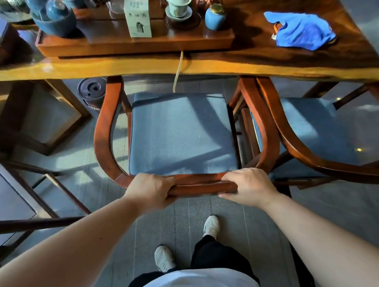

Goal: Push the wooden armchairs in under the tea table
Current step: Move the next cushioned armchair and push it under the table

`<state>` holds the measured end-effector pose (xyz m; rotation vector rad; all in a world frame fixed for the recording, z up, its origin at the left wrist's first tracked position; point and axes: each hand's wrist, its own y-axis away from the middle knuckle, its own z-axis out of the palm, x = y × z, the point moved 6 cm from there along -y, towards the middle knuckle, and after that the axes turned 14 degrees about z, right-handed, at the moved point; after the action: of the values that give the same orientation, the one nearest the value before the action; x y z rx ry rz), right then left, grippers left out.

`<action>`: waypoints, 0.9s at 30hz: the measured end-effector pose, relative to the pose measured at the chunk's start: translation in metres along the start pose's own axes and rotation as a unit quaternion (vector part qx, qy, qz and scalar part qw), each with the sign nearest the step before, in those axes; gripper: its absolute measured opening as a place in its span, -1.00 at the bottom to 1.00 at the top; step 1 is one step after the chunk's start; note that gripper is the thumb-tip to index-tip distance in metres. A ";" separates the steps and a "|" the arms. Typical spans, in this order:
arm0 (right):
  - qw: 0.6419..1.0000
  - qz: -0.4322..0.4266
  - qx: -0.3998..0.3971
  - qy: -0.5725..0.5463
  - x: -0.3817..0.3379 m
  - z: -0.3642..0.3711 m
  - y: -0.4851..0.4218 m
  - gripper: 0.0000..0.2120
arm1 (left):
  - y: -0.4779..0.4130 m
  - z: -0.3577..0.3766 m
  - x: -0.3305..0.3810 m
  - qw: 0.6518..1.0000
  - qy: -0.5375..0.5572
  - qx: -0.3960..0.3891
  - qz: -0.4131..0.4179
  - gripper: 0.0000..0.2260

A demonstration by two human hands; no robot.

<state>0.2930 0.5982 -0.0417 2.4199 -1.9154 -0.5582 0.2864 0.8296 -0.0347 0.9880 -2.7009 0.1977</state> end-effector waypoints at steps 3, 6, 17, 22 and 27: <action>1.000 -0.015 0.001 0.019 0.003 0.003 -0.001 -0.63 | -0.002 -0.007 0.004 0.999 -0.009 0.039 0.010 -0.62; 0.999 -0.034 0.013 0.015 0.002 0.004 0.000 -0.64 | -0.001 -0.004 0.002 0.999 -0.007 0.034 0.001 -0.53; 0.999 -0.029 0.020 0.013 0.004 0.003 -0.001 -0.65 | 0.002 0.010 -0.004 0.996 -0.022 -0.033 -0.081 -0.80; 1.000 0.015 0.003 0.011 0.004 0.002 -0.001 -0.67 | 0.003 0.015 -0.009 0.992 -0.012 -0.066 -0.105 -0.79; 0.998 0.065 -0.020 0.019 0.000 0.001 0.001 -0.66 | 0.003 0.015 -0.008 0.990 0.030 -0.083 -0.106 -0.81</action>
<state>0.2919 0.5982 -0.0420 2.2452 -2.0063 -0.5355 0.2874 0.8339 -0.0516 1.1871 -2.4886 -0.0378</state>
